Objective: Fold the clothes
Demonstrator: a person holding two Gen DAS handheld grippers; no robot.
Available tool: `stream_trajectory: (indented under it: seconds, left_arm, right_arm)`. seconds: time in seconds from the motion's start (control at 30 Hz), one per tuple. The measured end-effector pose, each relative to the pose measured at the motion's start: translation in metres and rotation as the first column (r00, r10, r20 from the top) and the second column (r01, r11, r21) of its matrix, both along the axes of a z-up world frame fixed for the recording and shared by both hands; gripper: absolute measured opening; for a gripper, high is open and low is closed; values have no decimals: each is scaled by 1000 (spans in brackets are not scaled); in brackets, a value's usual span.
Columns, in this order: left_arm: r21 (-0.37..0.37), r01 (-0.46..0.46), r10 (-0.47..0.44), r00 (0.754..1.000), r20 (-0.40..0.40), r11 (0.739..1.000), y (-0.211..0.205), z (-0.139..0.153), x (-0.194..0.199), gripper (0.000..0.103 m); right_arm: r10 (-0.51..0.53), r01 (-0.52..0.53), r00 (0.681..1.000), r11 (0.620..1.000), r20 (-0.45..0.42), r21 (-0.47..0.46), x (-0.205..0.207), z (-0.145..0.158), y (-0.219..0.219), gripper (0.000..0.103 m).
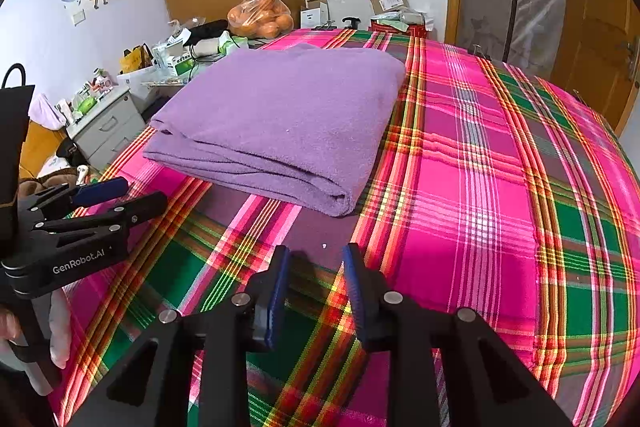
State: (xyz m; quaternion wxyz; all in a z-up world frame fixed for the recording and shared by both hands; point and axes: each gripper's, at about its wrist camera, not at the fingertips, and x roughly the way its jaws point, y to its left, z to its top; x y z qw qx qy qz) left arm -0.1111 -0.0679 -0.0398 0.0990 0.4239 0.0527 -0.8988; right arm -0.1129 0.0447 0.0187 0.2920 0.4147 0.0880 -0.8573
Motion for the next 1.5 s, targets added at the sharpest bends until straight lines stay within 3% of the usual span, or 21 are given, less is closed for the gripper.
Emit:
stream_trajectory:
  seconds: [0.27,0.47,0.67,1.5]
  left_arm:
    - [3,-1,1,1000,0,1000,0,0,0,65]
    - [-2,44,-44,999,4,999,2,-1,7,65]
    - [-6,54,-54,998,6,998,5,0,16,65]
    - [9,44,-44,999,3,999,2,0,23,67]
  right_arm:
    - [-9,10,1000,999,-25,48,11,0,-3,38]
    - [-68,68,998,998,1,13,17,-1,6,42]
    - [-50,55,998,993,-44,106,39,-3,-12,60]
    - [-39,41,999,995,-25,86,38,-5,-11,66]
